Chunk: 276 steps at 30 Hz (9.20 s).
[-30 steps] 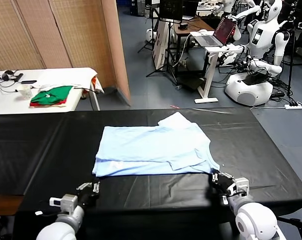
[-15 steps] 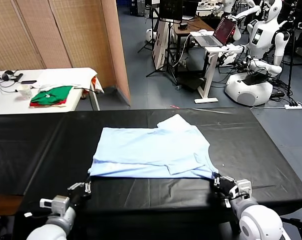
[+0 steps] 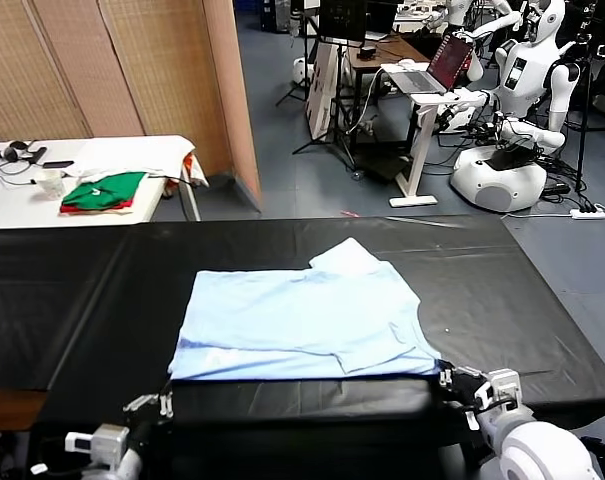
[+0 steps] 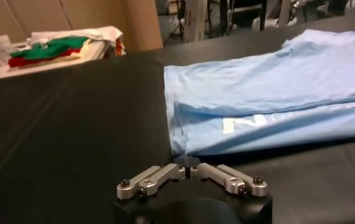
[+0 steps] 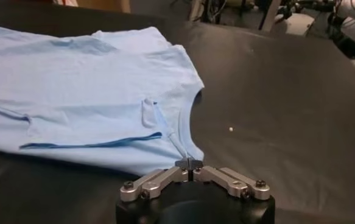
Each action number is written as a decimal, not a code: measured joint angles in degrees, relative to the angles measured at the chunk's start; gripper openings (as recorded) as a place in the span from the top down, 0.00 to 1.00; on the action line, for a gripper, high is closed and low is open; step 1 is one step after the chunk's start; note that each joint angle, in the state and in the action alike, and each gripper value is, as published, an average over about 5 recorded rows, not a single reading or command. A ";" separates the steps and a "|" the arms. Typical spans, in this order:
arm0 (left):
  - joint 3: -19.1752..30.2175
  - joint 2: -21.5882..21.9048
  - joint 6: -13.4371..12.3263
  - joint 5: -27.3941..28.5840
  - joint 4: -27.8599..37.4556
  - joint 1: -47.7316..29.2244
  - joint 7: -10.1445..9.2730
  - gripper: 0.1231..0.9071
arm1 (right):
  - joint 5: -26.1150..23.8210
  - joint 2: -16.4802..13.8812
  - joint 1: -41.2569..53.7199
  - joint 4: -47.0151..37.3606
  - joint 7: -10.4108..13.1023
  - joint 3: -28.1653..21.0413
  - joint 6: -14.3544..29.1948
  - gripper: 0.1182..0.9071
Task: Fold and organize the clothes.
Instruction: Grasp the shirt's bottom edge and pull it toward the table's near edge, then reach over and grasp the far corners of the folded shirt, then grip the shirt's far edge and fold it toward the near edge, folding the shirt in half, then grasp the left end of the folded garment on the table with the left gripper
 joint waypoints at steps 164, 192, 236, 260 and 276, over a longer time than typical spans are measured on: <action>19.06 8.46 12.05 -32.89 35.08 -57.79 1.19 0.97 | -0.92 13.02 56.20 -45.77 -2.90 -27.27 2.16 0.97; 7.42 17.38 11.94 -34.23 11.27 -39.72 0.04 0.97 | 3.19 1.18 41.81 -21.97 -2.26 -18.30 0.00 0.97; -0.60 12.49 16.15 -23.63 2.66 -17.24 -2.95 0.97 | 2.24 -3.06 22.73 -13.60 -2.66 -15.58 0.00 0.91; -4.64 4.58 11.15 -28.23 -1.18 -17.25 -5.04 0.00 | 2.65 3.19 27.51 -13.84 -0.61 -13.20 0.00 0.00; 2.58 3.22 10.60 -26.62 15.69 -32.16 -1.91 0.00 | -0.21 8.82 32.86 -24.66 -0.40 -14.98 0.00 0.00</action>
